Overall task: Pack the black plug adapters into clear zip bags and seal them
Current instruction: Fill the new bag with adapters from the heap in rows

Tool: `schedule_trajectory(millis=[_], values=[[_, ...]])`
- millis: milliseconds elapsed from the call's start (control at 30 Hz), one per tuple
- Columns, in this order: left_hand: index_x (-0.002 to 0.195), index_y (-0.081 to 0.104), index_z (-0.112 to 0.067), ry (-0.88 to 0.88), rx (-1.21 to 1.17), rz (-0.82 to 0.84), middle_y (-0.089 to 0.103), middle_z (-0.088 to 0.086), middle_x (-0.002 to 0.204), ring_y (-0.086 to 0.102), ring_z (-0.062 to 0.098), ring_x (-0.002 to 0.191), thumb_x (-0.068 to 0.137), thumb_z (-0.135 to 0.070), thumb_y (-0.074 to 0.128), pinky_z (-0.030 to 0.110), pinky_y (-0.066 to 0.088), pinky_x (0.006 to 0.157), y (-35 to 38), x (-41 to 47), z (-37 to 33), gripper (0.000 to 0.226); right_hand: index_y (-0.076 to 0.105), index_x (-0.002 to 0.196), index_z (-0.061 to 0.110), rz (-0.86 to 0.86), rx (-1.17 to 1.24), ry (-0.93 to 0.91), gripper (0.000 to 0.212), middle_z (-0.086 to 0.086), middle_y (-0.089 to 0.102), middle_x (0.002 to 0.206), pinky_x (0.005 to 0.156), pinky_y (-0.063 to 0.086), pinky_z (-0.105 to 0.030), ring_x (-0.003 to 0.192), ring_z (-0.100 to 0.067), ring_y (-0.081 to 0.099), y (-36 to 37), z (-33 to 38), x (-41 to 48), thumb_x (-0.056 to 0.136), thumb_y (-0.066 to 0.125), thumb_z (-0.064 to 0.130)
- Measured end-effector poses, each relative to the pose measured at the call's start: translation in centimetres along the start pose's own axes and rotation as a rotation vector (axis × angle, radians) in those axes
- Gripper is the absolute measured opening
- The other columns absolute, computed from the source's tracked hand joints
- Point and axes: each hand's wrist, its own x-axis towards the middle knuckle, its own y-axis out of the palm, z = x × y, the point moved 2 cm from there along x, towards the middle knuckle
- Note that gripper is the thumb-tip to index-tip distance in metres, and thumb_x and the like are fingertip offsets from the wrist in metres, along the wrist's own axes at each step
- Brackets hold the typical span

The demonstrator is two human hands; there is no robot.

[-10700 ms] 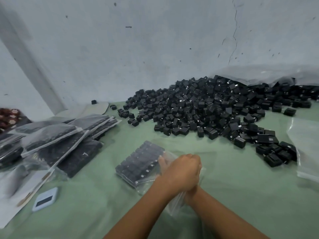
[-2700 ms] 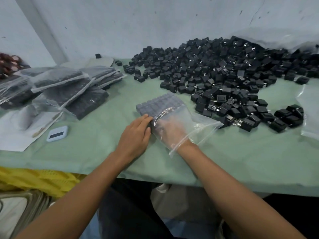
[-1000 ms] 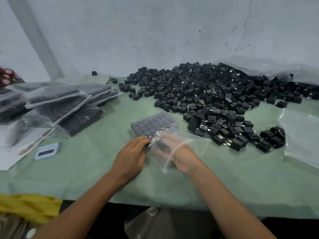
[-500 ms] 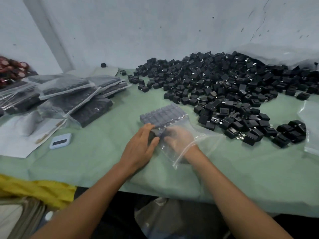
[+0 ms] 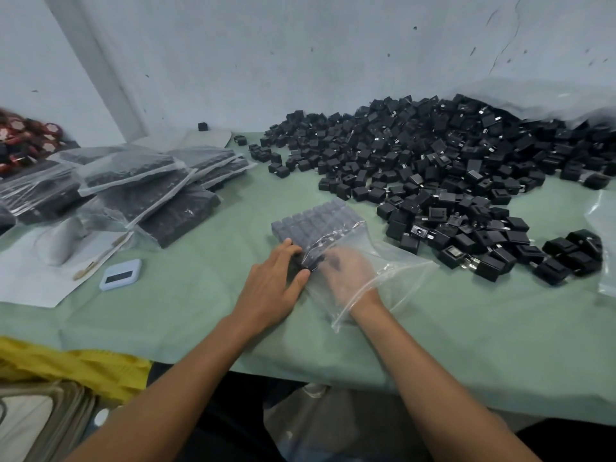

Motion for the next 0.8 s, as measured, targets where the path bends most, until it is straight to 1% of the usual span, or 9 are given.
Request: schedule_trajectory(millis=[133,233,300,400,467,533,633,733,800], values=[[0.140,0.040,-0.021,-0.026,-0.062,-0.026,0.045,0.000,0.150,0.056,0.023,0.124,0.097,-0.044,0.055,0.043,0.043,0.100,-0.08,0.10,0.12,0.050,0.070,0.109,0.008,0.052,-0.132,-0.004,0.025,-0.011,0.069,0.107,0.092,0.047,-0.037,0.103,-0.027,0.063,-0.50,0.33,0.25,0.100,0.050,0.019],[0.139,0.041,-0.022,-0.046,-0.097,-0.034,0.048,-0.003,0.149,0.056,0.021,0.124,0.096,-0.044,0.057,0.044,0.044,0.102,-0.17,0.22,0.12,0.051,0.072,0.099,0.005,0.071,-0.121,0.009,0.025,-0.012,0.071,0.100,0.086,0.049,-0.034,0.096,-0.028,0.064,-0.78,0.56,0.30,0.099,0.051,0.020],[0.137,0.040,-0.028,-0.075,-0.127,-0.032,0.052,-0.004,0.145,0.057,0.020,0.123,0.096,-0.047,0.056,0.044,0.044,0.103,-0.26,0.24,0.11,0.048,0.072,0.098,0.005,0.060,-0.094,0.025,0.025,-0.012,0.070,0.097,0.084,0.050,-0.033,0.095,-0.028,0.065,-0.78,0.45,0.22,0.099,0.052,0.019],[0.130,0.039,-0.042,-0.163,-0.242,-0.041,0.063,-0.007,0.128,0.061,0.020,0.116,0.096,-0.057,0.041,0.041,0.047,0.098,-0.47,0.14,0.30,0.037,0.071,0.107,0.005,0.049,-0.038,0.002,0.027,-0.013,0.070,0.103,0.090,0.049,-0.037,0.098,-0.028,0.064,-0.55,0.21,-0.15,0.101,0.051,0.022],[0.129,0.038,-0.046,-0.205,-0.291,-0.048,0.065,-0.008,0.123,0.061,0.019,0.114,0.095,-0.058,0.038,0.040,0.047,0.097,-0.47,0.15,0.44,0.036,0.071,0.108,0.005,0.050,-0.010,-0.006,0.028,-0.013,0.070,0.103,0.089,0.050,-0.038,0.098,-0.028,0.065,-0.48,0.04,-0.18,0.101,0.053,0.025],[0.131,0.037,-0.046,-0.222,-0.303,-0.053,0.063,-0.008,0.127,0.059,0.015,0.117,0.096,-0.056,0.044,0.042,0.047,0.099,-0.40,0.36,0.53,0.037,0.072,0.107,0.005,0.048,-0.016,-0.008,0.026,-0.013,0.071,0.101,0.087,0.051,-0.038,0.096,-0.028,0.066,-0.46,-0.06,0.06,0.101,0.054,0.023],[0.134,0.038,-0.045,-0.239,-0.322,-0.050,0.056,-0.012,0.135,0.055,0.012,0.122,0.096,-0.053,0.051,0.043,0.046,0.103,-0.31,0.67,0.60,0.041,0.072,0.103,0.004,0.060,-0.107,-0.009,0.022,-0.013,0.072,0.099,0.086,0.052,-0.038,0.094,-0.027,0.066,-0.22,-0.16,0.47,0.099,0.055,0.017],[0.132,0.042,-0.045,-0.166,-0.272,-0.068,0.052,-0.013,0.140,0.051,0.011,0.126,0.099,-0.045,0.049,0.044,0.044,0.105,-0.39,0.55,0.48,0.034,0.072,0.099,0.008,0.026,-0.192,-0.006,0.017,-0.009,0.071,0.096,0.086,0.053,-0.036,0.093,-0.026,0.066,0.00,-0.08,0.38,0.097,0.056,0.014],[0.132,0.049,-0.036,-0.076,-0.182,-0.089,0.050,-0.007,0.144,0.047,0.014,0.132,0.102,-0.034,0.048,0.042,0.039,0.109,-0.33,0.53,0.17,0.030,0.071,0.098,0.008,0.007,-0.192,-0.007,0.018,-0.009,0.070,0.096,0.085,0.053,-0.039,0.093,-0.027,0.066,0.09,-0.07,0.31,0.097,0.055,0.015]])
